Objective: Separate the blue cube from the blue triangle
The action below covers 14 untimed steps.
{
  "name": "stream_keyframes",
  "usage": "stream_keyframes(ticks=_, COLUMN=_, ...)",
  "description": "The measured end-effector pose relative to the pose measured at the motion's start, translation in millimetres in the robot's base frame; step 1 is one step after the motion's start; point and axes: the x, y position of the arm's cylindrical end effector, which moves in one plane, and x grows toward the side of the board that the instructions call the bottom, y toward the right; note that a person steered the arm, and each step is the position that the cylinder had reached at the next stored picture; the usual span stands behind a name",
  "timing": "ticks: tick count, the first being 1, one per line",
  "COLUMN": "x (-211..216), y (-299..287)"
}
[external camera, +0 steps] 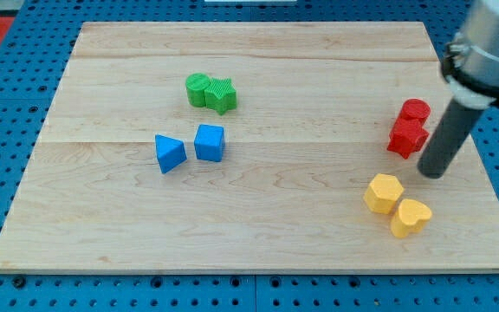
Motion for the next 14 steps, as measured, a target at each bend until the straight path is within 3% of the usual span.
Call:
stream_keyframes(ticks=1, x=1, y=-23)
stream_keyframes(ticks=3, x=6, y=-169)
stream_keyframes(ticks=4, x=-8, y=-242)
stream_keyframes(ticks=5, x=-61, y=-257)
stream_keyframes(ticks=6, x=-58, y=-300)
stream_keyframes(ticks=7, x=-56, y=-232)
stream_keyframes(ticks=8, x=-4, y=-239)
stream_keyframes(ticks=10, x=-49, y=-403)
stream_keyframes(ticks=13, x=-42, y=-357)
stream_keyframes(ticks=14, x=-61, y=-374)
